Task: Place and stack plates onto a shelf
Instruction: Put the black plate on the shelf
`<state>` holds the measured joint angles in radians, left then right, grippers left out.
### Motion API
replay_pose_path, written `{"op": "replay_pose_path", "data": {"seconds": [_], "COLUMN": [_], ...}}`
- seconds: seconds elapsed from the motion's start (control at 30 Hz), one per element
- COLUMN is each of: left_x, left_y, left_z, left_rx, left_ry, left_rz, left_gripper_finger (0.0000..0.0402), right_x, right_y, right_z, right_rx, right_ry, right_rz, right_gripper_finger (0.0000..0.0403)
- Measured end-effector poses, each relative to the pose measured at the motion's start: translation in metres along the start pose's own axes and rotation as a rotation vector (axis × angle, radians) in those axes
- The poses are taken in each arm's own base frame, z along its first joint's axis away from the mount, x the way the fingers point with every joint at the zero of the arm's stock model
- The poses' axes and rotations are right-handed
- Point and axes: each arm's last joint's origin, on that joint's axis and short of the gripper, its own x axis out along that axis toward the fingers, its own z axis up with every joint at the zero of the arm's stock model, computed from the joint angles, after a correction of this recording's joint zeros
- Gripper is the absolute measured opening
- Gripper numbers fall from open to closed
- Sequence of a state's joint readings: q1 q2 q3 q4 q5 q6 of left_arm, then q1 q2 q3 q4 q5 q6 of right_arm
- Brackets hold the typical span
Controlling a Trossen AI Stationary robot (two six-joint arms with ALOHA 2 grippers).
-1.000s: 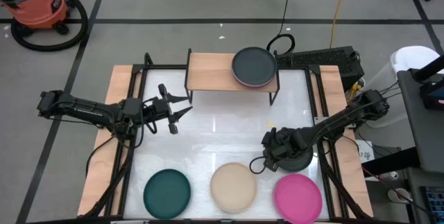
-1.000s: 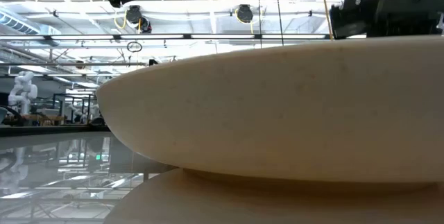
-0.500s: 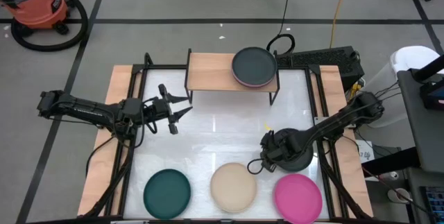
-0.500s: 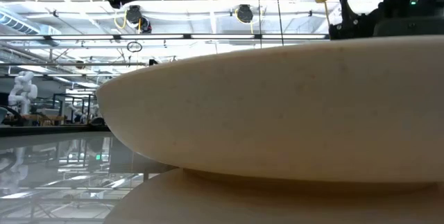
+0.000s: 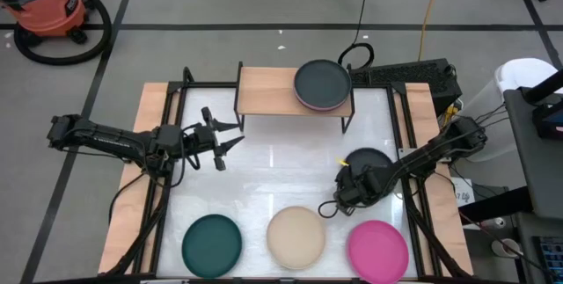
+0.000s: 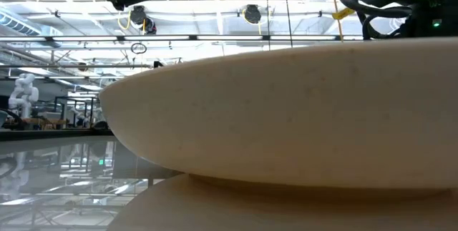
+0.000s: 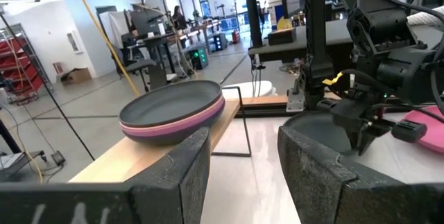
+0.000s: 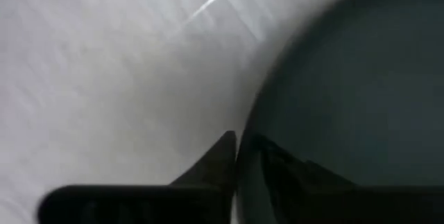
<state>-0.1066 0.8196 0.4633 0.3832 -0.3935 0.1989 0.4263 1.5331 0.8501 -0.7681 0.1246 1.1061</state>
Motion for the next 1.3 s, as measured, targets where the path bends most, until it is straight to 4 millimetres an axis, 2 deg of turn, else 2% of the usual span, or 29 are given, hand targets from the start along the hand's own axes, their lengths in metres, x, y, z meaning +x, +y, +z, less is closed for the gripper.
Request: {"op": "replay_pose_path", "data": {"seconds": [0.1, 0.3, 0.43, 0.57, 0.77, 0.87, 1.17, 1.3], "left_x": [0.000, 0.000, 0.000, 0.000, 0.000, 0.000, 0.000, 0.000], "left_y": [0.000, 0.000, 0.000, 0.000, -0.001, -0.001, -0.001, -0.001], "left_z": [-0.001, -0.002, -0.002, -0.002, -0.004, -0.004, -0.004, -0.004], "left_rx": [0.000, -0.001, 0.000, 0.001, 0.012, 0.012, 0.013, 0.016], "left_ry": [0.007, 0.015, 0.015, 0.017, 0.035, 0.035, 0.035, 0.035], "left_rz": [-0.001, -0.003, -0.003, -0.003, -0.007, -0.007, -0.007, -0.007], "left_gripper_finger": [0.0175, 0.0175, 0.0175, 0.0175, 0.0175, 0.0175, 0.0175, 0.0175], "right_x": [-0.002, -0.012, -0.031, -0.058, -0.104, -0.122, -0.166, -0.187], "right_y": [-0.001, -0.003, -0.004, -0.006, -0.017, -0.017, -0.004, -0.010], "right_z": [0.000, -0.001, -0.001, 0.001, 0.006, 0.011, 0.040, 0.059], "right_rx": [-0.015, -0.015, -0.023, -0.062, -0.034, -0.093, -0.334, -0.336], "right_ry": [-0.006, 0.010, -0.002, -0.092, -0.322, -0.454, -0.904, -1.172], "right_rz": [-0.003, 0.039, 0.097, 0.191, 0.358, 0.490, 0.806, 0.852], "right_gripper_finger": [0.0012, 0.0008, 0.0003, 0.0001, 0.0001, 0.0001, 0.0000, 0.0000]}}
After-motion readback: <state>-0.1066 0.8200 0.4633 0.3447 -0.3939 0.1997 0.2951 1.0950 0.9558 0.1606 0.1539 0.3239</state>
